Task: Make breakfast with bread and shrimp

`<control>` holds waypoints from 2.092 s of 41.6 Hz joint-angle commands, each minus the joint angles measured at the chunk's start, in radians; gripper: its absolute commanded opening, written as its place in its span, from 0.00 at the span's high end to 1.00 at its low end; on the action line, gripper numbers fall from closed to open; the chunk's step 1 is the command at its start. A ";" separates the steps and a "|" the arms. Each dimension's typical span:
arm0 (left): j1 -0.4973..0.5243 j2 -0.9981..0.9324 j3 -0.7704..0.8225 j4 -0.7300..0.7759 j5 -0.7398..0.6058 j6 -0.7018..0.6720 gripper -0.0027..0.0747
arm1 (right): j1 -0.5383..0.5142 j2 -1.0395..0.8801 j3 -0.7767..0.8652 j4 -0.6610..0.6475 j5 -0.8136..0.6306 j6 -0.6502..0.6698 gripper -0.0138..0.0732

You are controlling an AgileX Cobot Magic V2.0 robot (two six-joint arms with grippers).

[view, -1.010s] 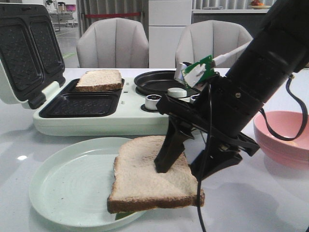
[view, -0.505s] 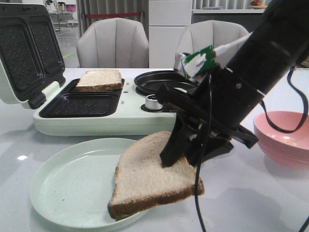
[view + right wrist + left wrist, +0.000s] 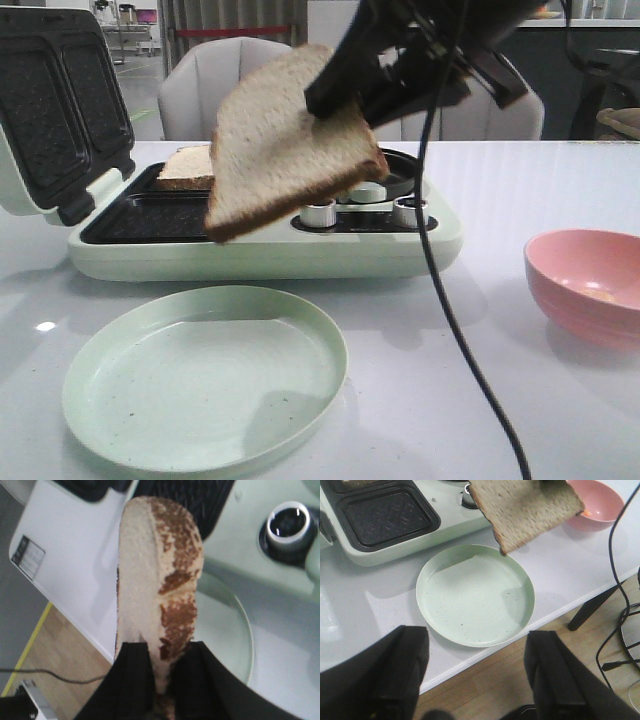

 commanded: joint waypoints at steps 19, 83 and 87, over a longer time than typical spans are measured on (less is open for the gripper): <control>-0.007 0.002 -0.029 -0.004 -0.072 -0.001 0.35 | 0.119 0.419 -0.522 0.155 -0.186 -0.013 0.76; -0.007 0.002 -0.029 0.025 -0.072 -0.001 0.35 | 0.249 -0.276 -0.149 -0.952 0.091 0.497 0.30; -0.007 0.002 -0.029 0.040 -0.072 -0.001 0.35 | 0.249 -0.376 -0.020 -0.952 0.053 0.497 0.30</control>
